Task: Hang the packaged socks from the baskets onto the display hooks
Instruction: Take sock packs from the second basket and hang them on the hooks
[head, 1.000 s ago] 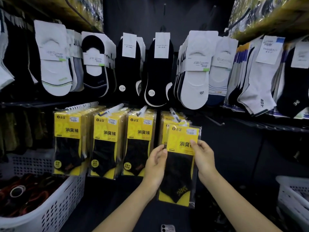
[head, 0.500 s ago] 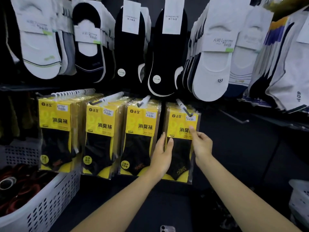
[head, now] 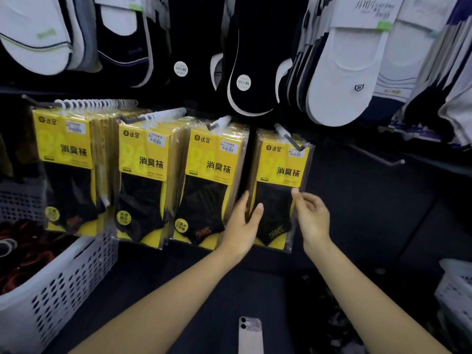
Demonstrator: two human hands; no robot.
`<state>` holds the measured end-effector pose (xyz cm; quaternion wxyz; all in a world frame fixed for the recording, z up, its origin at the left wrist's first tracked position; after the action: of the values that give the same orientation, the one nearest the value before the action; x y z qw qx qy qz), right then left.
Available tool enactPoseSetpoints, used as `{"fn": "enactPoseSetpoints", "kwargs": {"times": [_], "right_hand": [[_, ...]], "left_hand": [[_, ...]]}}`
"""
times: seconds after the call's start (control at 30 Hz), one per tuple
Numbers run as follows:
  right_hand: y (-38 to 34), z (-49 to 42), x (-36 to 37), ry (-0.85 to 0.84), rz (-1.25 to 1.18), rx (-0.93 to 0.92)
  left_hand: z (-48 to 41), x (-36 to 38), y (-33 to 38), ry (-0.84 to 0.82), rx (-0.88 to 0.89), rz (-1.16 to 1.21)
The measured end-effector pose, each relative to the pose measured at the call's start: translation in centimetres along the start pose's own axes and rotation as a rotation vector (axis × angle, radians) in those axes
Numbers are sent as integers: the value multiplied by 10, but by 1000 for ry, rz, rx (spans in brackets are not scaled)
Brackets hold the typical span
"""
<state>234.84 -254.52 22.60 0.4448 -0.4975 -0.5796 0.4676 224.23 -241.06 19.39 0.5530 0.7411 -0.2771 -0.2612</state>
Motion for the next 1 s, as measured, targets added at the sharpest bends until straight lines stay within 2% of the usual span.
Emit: {"fn": "enactPoseSetpoints", "kwargs": {"times": [0.2, 0.37, 0.57, 0.67, 0.77, 0.9, 1.0], "right_hand": [[77, 89, -33, -26, 58, 90], [172, 195, -37, -241, 233, 292], [284, 302, -35, -636, 626, 398], [313, 315, -54, -570, 772, 427], [328, 314, -74, -474, 805, 528], [342, 323, -84, -581, 883, 647], [349, 338, -91, -616, 916, 784]], "left_hand": [[90, -39, -51, -74, -87, -91], [203, -95, -141, -154, -319, -208], [318, -193, -231, -44, -603, -310], [348, -224, -261, -43, -691, -401], [370, -232, -286, -37, -875, -438], [386, -231, -303, -11, -1071, -437], [397, -219, -307, -117, -1148, -405]]}}
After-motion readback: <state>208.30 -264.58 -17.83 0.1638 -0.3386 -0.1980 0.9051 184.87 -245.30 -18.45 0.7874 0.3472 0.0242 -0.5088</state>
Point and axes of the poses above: each hand's wrist, its own z-axis away from the middle knuckle, its own x-axis out of the palm, y = z × x, the point moved 8 cm from there along -z, towards the middle knuckle, and after that the axes turned 7 degrees about y, right-handed, at the moved point
